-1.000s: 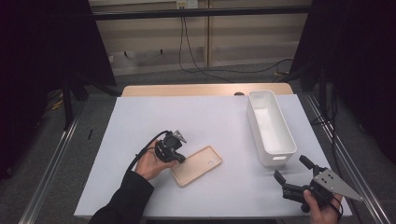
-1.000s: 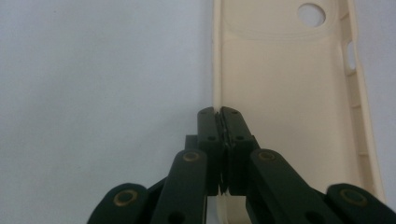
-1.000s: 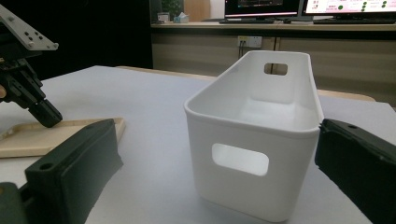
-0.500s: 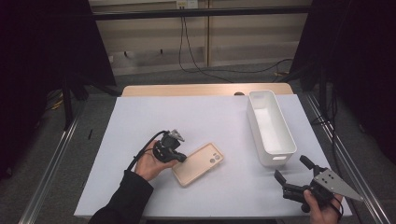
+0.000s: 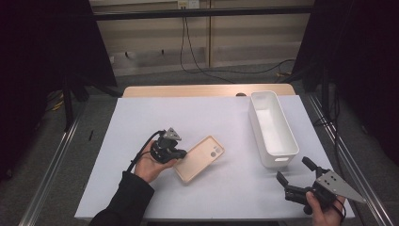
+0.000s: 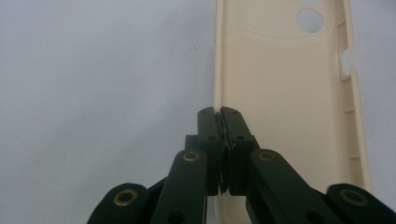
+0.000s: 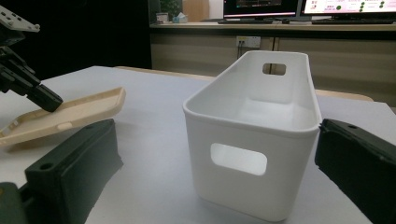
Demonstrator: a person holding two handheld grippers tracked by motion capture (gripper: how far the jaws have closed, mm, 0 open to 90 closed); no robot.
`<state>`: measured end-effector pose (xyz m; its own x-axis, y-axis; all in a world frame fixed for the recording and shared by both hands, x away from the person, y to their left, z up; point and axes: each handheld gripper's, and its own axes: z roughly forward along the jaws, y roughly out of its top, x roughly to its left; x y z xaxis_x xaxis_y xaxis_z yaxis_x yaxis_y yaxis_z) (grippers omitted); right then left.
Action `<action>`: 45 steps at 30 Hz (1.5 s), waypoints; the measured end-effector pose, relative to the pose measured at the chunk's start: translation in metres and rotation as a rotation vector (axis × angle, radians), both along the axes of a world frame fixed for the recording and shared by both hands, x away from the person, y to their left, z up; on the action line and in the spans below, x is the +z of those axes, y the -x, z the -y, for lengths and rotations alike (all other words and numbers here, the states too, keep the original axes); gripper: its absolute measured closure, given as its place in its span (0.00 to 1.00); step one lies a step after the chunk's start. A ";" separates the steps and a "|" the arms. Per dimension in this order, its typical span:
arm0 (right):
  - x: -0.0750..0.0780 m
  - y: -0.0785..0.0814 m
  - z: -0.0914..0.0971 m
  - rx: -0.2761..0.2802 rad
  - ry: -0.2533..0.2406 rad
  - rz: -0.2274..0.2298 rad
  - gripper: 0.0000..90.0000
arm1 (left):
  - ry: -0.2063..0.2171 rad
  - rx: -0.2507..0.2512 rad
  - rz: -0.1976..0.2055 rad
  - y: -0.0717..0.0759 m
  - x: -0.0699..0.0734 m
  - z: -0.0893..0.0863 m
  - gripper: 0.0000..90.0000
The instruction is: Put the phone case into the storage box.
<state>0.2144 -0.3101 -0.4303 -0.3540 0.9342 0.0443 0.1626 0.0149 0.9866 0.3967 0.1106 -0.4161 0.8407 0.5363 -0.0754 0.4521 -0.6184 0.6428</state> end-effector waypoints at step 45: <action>0.000 0.000 0.000 -0.009 -0.012 0.001 0.00 | 0.309 0.178 0.223 0.013 0.009 -0.010 0.97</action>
